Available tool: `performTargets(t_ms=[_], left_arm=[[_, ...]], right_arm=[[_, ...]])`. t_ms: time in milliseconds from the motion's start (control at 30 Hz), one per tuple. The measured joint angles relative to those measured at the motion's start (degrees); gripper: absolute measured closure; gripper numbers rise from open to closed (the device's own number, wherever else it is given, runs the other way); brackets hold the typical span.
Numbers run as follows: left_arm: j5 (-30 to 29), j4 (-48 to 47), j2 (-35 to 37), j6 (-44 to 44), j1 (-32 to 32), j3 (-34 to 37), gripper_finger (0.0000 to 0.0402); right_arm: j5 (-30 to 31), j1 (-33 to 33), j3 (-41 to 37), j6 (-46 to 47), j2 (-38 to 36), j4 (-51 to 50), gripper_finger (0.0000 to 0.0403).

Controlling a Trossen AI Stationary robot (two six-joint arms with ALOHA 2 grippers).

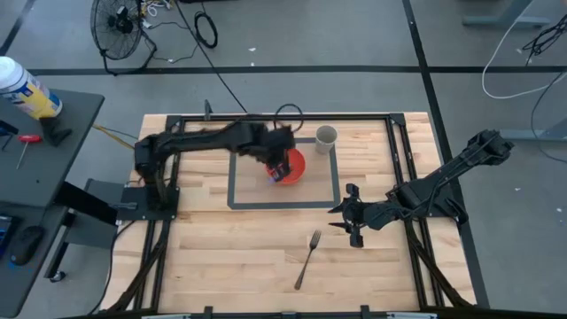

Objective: Pick & Place Utensil
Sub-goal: Put the black fork into the orange bowl

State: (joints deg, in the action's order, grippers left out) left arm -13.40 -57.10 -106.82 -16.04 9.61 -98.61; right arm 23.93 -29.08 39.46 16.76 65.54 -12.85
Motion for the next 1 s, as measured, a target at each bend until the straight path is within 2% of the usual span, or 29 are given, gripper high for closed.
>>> performTargets(t_ms=[200, 333, 433, 567, 700, 833, 1000], left_arm=[[-12.1, -0.3, 9.1, -4.3, -11.3, 5.1, 0.0307], [-17.9, 0.0, 14.8, -11.0, -18.4, 13.7, 0.0307], [-22.9, 0.6, 18.8, -19.1, -23.1, 20.9, 0.0307], [-29.0, 3.1, 23.0, -29.7, -28.9, 29.8, 0.0307], [-32.7, 7.0, 25.4, -36.0, -33.1, 36.4, 0.0307], [-36.8, 8.3, 26.4, -44.3, -35.6, 39.6, 0.0307], [-39.9, 8.7, 26.3, -45.5, -37.6, 40.0, 0.0307]], right_arm=[[-3.4, 0.0, 0.0, -5.8, 2.5, 6.4, 0.0234], [-8.5, 0.0, 0.0, -10.4, 8.0, 14.7, 0.0234], [-10.5, 0.0, 1.7, -14.2, 13.0, 15.8, 0.0234], [-12.2, 0.0, 10.0, -19.6, 21.0, 9.0, 0.0234], [-15.7, 0.4, 20.0, -25.9, 28.3, -0.4, 0.0234], [-19.8, 1.2, 26.7, -33.0, 34.5, -8.8, 0.0234], [-20.5, 1.7, 29.3, -40.7, 40.8, -12.5, 0.0234]])
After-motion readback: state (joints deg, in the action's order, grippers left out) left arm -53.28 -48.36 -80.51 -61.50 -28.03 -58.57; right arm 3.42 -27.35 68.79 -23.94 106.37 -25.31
